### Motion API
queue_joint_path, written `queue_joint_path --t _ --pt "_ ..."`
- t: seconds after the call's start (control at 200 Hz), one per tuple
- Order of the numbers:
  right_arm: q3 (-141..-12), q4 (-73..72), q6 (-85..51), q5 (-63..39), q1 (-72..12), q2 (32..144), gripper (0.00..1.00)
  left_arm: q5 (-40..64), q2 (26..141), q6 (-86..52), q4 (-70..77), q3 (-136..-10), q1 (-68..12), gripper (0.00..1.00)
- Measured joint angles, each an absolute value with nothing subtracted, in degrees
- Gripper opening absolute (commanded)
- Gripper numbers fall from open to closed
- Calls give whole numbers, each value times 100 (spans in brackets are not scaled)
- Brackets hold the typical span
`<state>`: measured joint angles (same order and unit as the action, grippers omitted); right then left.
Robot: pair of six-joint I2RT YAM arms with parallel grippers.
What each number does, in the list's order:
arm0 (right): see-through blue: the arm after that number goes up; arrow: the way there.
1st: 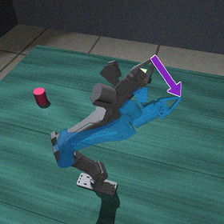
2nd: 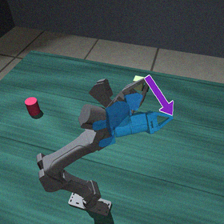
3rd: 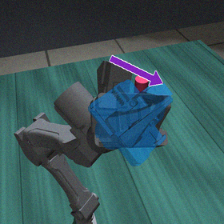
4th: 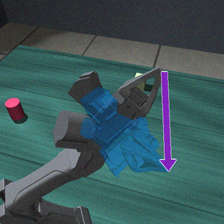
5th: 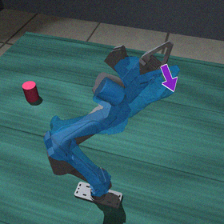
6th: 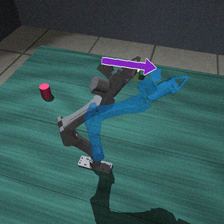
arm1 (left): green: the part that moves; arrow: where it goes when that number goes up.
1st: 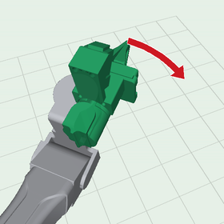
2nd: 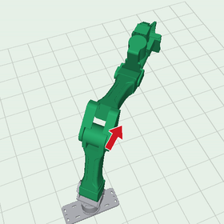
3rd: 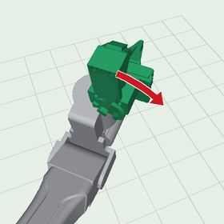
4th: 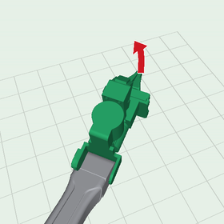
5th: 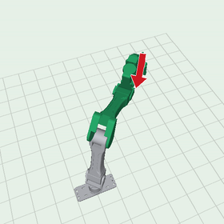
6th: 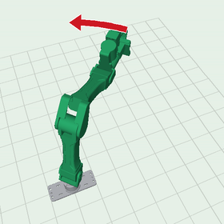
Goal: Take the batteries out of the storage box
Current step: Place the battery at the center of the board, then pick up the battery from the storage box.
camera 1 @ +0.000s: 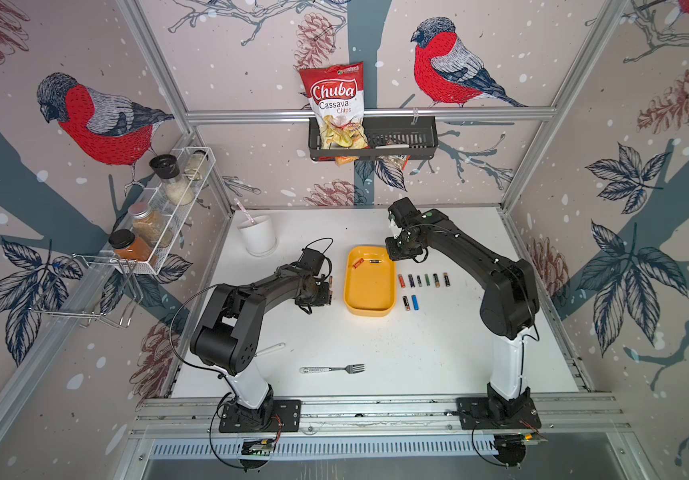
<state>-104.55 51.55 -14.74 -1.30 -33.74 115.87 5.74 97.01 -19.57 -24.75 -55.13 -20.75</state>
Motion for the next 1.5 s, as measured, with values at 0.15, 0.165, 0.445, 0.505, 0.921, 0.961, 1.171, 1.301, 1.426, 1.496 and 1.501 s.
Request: queue_joint_path --t 0.15,0.165,0.445,0.505,0.921,0.961,1.171,1.301,1.426,1.496,1.501 --pt "-10519 5148 -1479 -128 -3459 11601 34 552 9629 -1957 -2521 -5612 -2075 25" --pt "-10527 5148 -1481 -128 -3470 11607 34 552 9620 -1955 -2526 -5621 -2075 25" --pt "-10495 4847 -1874 -193 -3629 11773 34 443 9557 -1953 -2716 -5732 -2075 26" --pt "-10497 4705 -2010 -220 -3669 11852 34 443 9524 -1951 -2722 -5815 -2075 26" --pt "-10311 3693 -3070 -193 -3962 12154 34 429 9426 -1944 -2768 -5972 -2045 27" --pt "-10252 3557 -3190 -189 -3981 12167 34 429 9413 -1944 -2766 -5972 -2045 27" --pt "-10173 3118 -3500 -99 -4060 12479 34 429 9341 -1946 -2759 -5918 -2045 27" --pt "-10228 2915 -3638 -49 -4095 12669 34 432 9301 -1946 -2744 -5859 -2045 27" --pt "-10269 2781 -3754 -47 -4099 12820 34 440 9282 -1946 -2744 -5830 -2045 27" --pt "-10322 2716 -3750 -47 -4099 12916 34 443 9271 -1946 -2738 -5819 -2045 27" --pt "-10326 2714 -3750 -47 -4099 12921 34 443 9271 -1946 -2740 -5817 -2045 27"
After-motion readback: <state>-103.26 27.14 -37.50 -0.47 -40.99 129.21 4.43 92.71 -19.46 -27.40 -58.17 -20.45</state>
